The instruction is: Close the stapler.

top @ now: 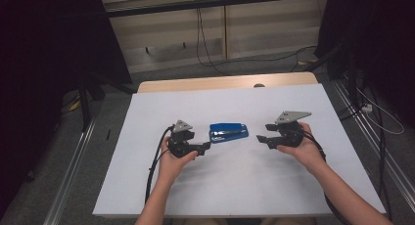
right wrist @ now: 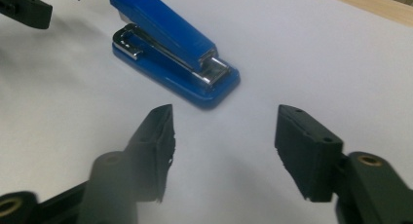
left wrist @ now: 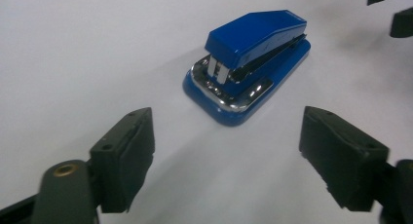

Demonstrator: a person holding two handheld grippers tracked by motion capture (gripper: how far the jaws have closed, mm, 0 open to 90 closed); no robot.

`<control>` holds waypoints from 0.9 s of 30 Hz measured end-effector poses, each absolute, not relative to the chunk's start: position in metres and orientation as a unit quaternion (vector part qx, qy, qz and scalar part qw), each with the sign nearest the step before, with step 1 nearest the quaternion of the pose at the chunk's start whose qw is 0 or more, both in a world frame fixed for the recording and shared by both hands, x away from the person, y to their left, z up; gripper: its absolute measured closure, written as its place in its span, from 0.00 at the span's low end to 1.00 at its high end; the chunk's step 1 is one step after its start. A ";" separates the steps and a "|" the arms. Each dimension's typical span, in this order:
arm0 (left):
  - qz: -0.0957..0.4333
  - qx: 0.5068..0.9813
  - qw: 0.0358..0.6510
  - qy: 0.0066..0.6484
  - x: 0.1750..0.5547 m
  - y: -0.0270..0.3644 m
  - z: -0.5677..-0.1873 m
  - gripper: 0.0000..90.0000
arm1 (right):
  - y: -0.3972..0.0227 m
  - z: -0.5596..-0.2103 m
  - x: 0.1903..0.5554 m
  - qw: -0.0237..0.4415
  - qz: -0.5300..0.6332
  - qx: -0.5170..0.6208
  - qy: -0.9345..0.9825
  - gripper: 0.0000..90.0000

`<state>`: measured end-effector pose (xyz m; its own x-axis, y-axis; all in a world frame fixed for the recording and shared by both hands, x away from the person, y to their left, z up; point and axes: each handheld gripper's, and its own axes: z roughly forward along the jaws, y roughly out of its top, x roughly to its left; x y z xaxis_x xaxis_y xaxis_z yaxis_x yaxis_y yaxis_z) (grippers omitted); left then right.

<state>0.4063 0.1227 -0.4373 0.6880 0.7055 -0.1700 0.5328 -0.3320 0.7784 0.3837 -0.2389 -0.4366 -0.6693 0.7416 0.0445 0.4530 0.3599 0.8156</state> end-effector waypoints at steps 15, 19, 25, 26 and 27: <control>0.109 0.803 0.444 0.382 0.385 0.154 -0.426 0.13 | -0.240 -0.437 0.345 0.164 0.441 0.375 0.799 0.24; 0.112 0.802 0.443 0.385 0.381 0.160 -0.427 0.12 | -0.242 -0.438 0.334 0.163 0.437 0.373 0.802 0.22; 0.113 0.801 0.441 0.390 0.375 0.171 -0.429 0.11 | -0.249 -0.438 0.325 0.163 0.439 0.380 0.798 0.22; 0.113 0.800 0.441 0.391 0.374 0.172 -0.429 0.11 | -0.251 -0.438 0.323 0.163 0.439 0.381 0.797 0.22; 0.114 0.800 0.442 0.390 0.373 0.174 -0.429 0.11 | -0.252 -0.438 0.322 0.164 0.437 0.381 0.798 0.21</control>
<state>0.3734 0.1738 -0.4290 0.6702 0.7244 -0.1614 0.5221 -0.3057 0.7962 0.3219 -0.2517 -0.4375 -0.6555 0.7518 0.0717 0.4648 0.3268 0.8229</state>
